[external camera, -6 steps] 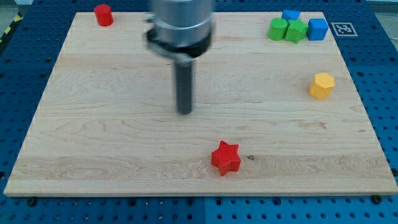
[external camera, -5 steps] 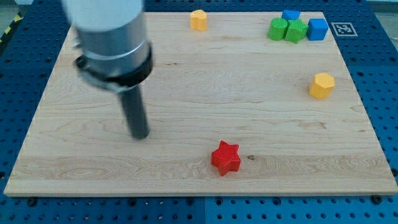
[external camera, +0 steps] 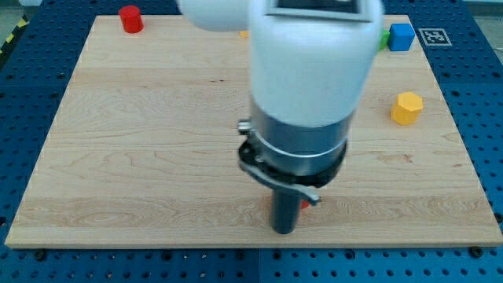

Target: Move the red star to the yellow hexagon

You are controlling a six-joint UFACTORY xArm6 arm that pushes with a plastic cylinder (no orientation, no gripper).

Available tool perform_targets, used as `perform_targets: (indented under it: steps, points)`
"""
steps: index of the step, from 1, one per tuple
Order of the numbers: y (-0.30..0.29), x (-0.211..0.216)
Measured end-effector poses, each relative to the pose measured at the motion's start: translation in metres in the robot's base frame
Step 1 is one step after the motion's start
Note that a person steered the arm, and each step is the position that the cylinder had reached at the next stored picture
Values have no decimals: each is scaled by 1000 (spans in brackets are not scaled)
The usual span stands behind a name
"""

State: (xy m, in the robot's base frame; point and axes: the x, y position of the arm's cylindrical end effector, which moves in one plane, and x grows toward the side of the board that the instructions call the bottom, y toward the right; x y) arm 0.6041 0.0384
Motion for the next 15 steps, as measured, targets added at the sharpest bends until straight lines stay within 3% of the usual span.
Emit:
perform_targets:
  steps: [2,7,13,15]
  points:
    - [11,-13]
    - [13,-155]
    - [10,-193]
    - [62,-190]
